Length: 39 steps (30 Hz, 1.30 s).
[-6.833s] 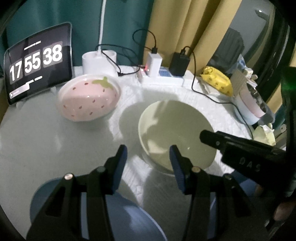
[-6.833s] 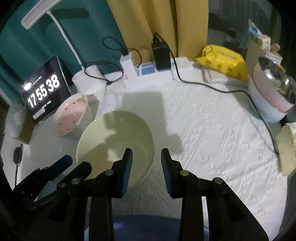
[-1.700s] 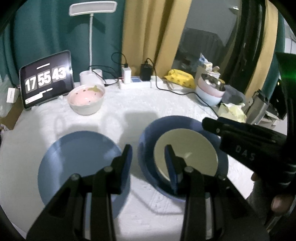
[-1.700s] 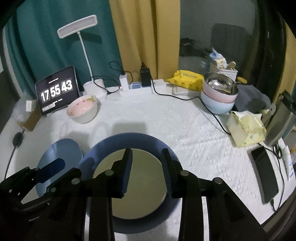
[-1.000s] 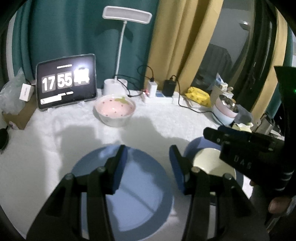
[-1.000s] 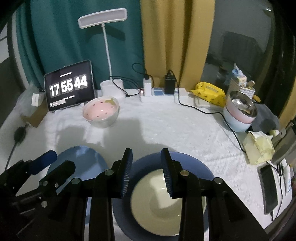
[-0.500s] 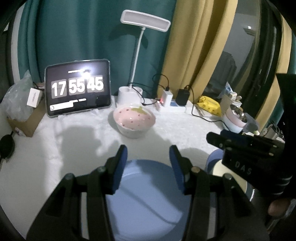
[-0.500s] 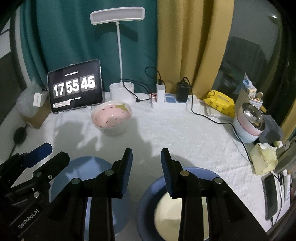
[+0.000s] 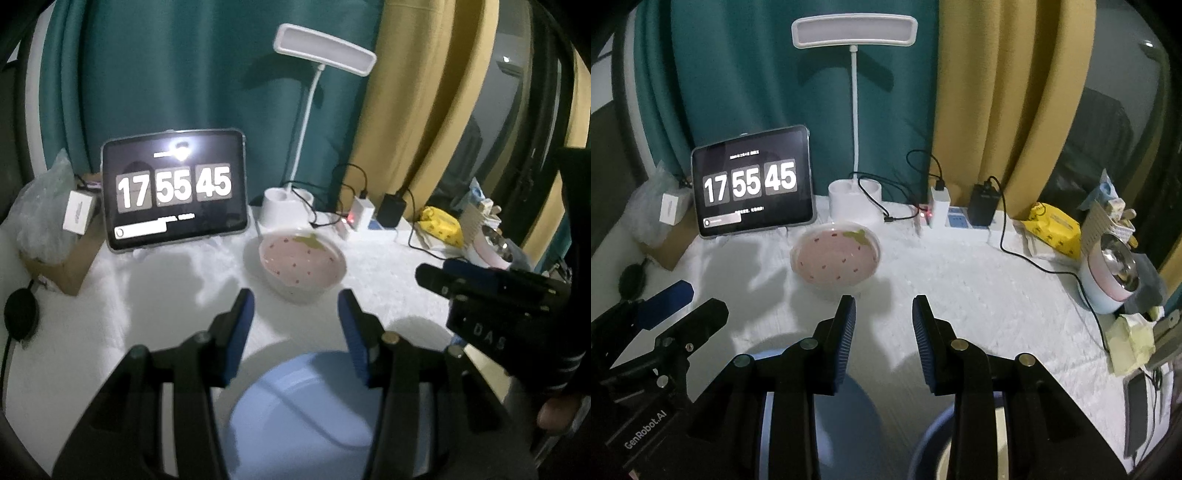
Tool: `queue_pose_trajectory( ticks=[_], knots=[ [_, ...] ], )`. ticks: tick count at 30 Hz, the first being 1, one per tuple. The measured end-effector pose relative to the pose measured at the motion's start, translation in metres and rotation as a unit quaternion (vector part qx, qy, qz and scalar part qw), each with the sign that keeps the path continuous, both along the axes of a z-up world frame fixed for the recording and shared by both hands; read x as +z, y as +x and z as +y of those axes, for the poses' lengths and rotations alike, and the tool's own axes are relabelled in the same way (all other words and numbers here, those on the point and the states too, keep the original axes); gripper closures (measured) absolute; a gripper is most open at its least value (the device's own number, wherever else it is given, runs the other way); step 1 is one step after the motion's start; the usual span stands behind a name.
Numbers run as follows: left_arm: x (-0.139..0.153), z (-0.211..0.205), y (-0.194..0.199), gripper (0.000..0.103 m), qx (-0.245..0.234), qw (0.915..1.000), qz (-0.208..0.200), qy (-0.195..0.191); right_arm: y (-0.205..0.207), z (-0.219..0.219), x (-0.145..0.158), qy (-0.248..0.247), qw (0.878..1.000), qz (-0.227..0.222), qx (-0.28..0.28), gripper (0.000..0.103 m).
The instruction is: Organize plates and bowls
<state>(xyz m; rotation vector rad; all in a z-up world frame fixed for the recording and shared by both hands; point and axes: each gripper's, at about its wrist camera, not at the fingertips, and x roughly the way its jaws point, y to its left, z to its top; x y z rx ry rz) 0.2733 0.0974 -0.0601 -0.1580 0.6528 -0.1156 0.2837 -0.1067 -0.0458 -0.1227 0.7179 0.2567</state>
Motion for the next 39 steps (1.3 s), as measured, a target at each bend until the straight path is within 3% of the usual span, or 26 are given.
queue_pose_trajectory(
  ticks=[20,35,39],
  knots=[
    [-0.027,0.021,0.081,0.054,-0.005,0.9997,0.024,0.007,0.066,0.028,-0.024,0.005,0.999,0.036,-0.008,0.069],
    [-0.069,0.017,0.145,0.054,-0.008,0.997,0.075,-0.02,0.127,0.035,-0.074,0.004,0.994,0.101,-0.036,0.069],
    [-0.074,0.011,0.151,0.054,-0.011,0.9966,0.081,-0.01,0.138,0.036,-0.084,0.004,0.993,0.111,-0.041,0.069]
  ],
)
